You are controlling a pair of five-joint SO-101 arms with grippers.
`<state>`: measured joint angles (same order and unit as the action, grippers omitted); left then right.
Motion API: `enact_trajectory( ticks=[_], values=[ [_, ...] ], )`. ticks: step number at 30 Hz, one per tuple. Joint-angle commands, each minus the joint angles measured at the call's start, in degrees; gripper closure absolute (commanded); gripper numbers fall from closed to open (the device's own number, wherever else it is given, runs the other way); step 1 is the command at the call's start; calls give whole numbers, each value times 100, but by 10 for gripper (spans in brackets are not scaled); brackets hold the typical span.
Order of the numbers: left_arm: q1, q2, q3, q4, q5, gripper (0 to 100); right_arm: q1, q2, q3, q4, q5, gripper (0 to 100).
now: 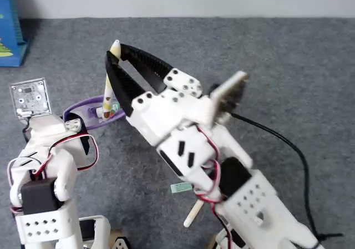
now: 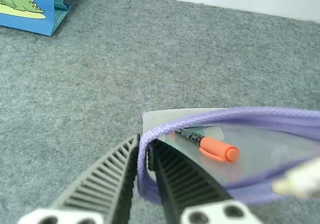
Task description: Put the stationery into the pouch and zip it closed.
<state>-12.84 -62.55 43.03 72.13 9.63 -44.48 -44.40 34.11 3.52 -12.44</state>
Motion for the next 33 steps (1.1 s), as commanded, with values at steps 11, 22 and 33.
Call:
enact_trajectory(
  ticks=[11,22,33],
  values=[
    [-18,79,57,-62,9,989,154,646,1134,-1736,62,991],
    [-18,79,75,-62,9,989,-400,620,1389,-268,334,789],
    [-26,70,145,-97,9,989,-110,-1244,1292,2519,308,794]
  ],
)
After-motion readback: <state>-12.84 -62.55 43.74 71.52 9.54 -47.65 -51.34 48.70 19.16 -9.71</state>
